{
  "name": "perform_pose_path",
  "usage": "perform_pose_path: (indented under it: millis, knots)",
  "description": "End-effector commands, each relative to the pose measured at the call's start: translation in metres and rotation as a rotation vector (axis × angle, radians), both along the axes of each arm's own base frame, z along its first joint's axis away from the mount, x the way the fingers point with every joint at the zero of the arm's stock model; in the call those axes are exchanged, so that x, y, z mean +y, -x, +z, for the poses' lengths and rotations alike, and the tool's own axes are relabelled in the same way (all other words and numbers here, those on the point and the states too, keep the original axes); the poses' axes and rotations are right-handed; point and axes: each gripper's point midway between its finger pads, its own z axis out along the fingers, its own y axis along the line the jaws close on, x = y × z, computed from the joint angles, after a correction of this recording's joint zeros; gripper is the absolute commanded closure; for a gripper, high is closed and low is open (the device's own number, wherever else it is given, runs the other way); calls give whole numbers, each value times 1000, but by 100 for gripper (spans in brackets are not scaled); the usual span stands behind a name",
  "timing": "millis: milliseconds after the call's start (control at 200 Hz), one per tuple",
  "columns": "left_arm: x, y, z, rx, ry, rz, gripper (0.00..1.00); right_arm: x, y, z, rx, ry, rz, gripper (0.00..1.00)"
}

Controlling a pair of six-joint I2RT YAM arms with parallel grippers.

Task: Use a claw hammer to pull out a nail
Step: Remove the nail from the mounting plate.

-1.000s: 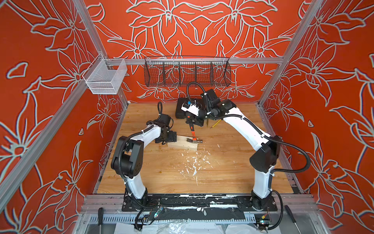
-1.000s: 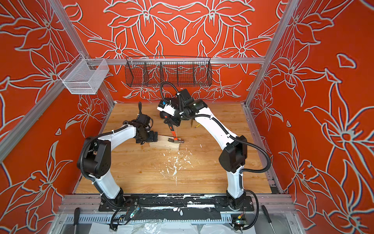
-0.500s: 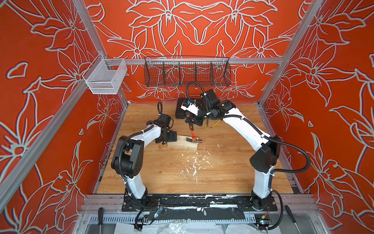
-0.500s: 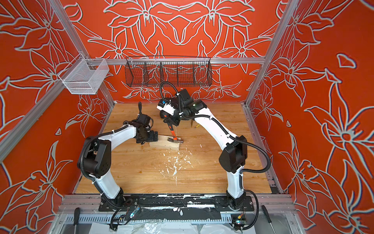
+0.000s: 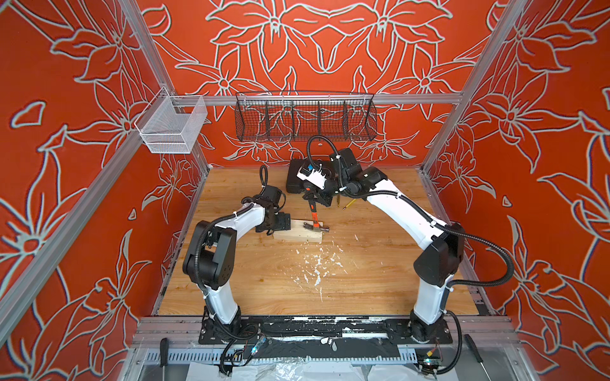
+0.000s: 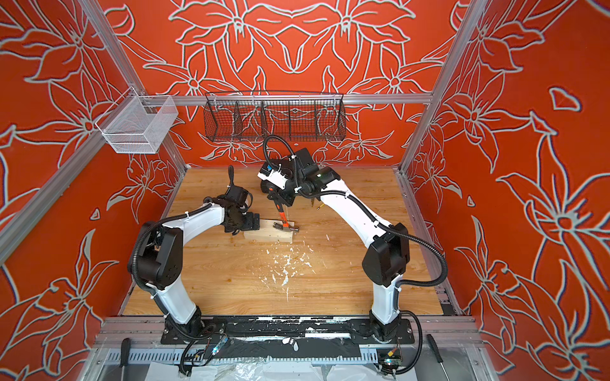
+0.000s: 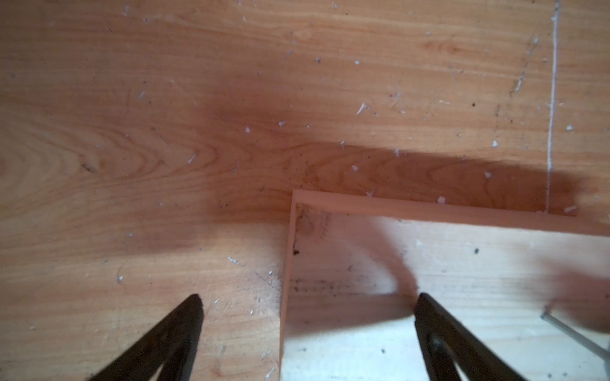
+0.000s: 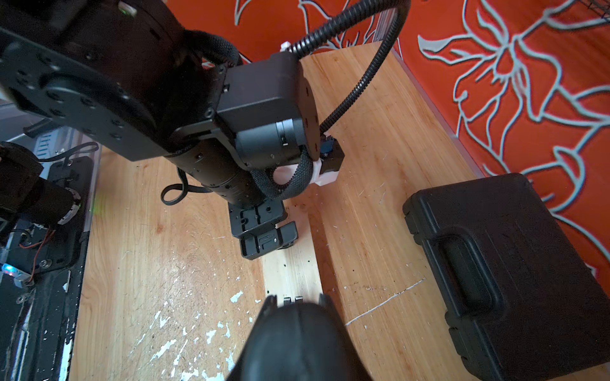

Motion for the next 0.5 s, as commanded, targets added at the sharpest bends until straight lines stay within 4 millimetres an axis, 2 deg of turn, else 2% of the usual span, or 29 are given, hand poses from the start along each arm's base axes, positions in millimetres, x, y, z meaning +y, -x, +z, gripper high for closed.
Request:
perform_pose_path:
  millis: [0, 335, 490]
  knots:
    - [3, 21, -27, 111, -54, -15, 3, 13, 2, 43, -134, -104, 65, 100]
    - [5, 23, -32, 130, -75, -22, 3, 12, 2, 51, -179, -144, 60, 100]
    - [5, 24, -34, 138, -82, -28, 3, 10, 2, 47, -186, -152, 49, 100]
